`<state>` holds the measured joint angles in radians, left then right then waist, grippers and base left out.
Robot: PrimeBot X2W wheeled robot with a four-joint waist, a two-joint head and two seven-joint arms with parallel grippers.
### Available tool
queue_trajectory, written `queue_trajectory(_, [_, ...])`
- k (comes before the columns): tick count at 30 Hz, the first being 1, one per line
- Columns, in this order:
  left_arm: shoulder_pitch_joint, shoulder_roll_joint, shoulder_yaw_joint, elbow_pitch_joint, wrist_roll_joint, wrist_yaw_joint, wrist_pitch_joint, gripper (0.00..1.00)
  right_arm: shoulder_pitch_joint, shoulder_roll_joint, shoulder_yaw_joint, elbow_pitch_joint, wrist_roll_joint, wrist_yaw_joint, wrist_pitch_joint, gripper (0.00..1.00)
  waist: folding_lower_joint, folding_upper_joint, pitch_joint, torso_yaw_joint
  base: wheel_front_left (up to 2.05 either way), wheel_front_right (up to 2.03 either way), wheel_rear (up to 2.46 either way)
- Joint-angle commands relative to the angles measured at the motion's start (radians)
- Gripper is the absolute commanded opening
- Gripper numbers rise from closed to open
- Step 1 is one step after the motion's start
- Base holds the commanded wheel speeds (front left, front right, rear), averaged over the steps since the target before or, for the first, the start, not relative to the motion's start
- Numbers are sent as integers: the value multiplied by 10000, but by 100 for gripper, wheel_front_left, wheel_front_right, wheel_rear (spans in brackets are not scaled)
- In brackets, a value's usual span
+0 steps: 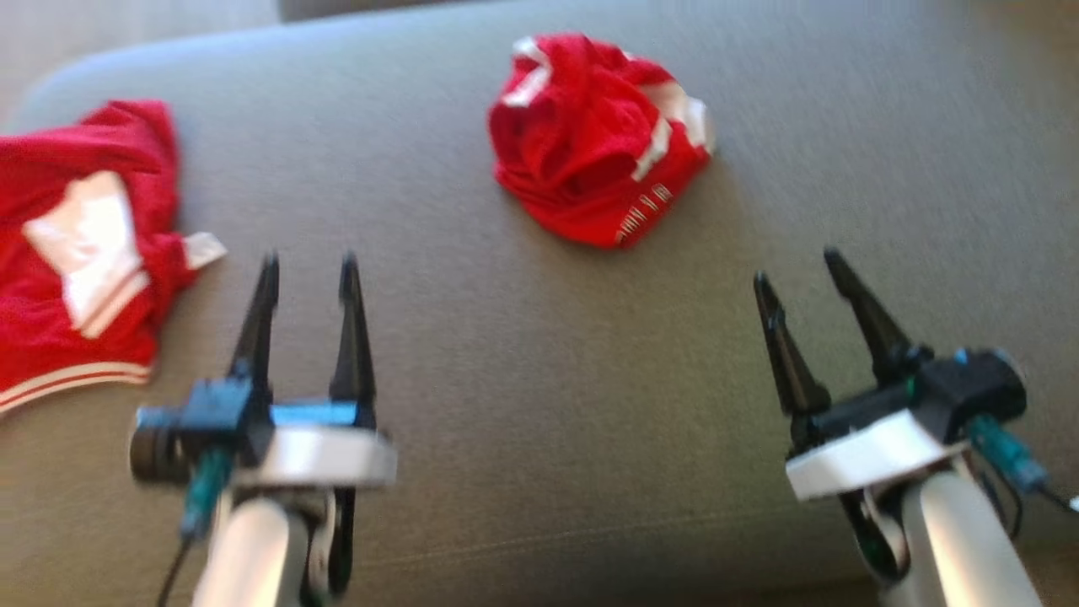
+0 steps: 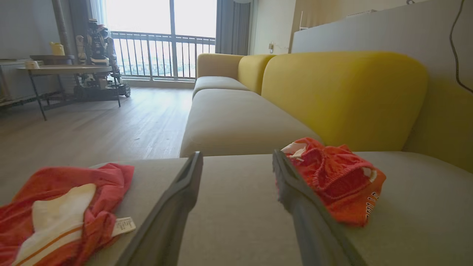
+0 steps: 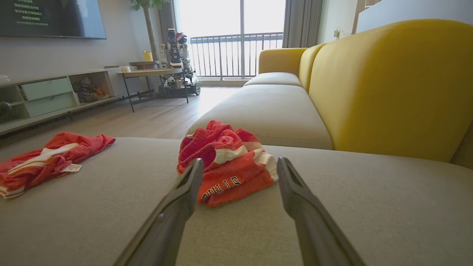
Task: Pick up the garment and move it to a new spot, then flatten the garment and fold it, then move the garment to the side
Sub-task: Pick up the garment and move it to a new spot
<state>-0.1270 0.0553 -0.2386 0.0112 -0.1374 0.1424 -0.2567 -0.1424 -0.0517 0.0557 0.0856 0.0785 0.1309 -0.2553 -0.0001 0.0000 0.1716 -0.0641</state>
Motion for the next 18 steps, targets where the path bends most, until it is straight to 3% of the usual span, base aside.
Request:
queue_trajectory(1, [-57,8,386,-404,92,57,-50,100,49,15,171,-262,-100,-2,-65,100,1,0,-745,672,0,0,0])
queue_trajectory(9, [2001,-40,745,-956,494,161,-50,100,1179,15,7,-420,-309,-2,-65,100,1,0,-1574,952,0,0,0])
queue_trajectory(18, [2687,-48,930,-836,659,216,-51,100,1740,15,-63,-537,-481,-2,-65,100,1,0,-1737,908,0,0,0])
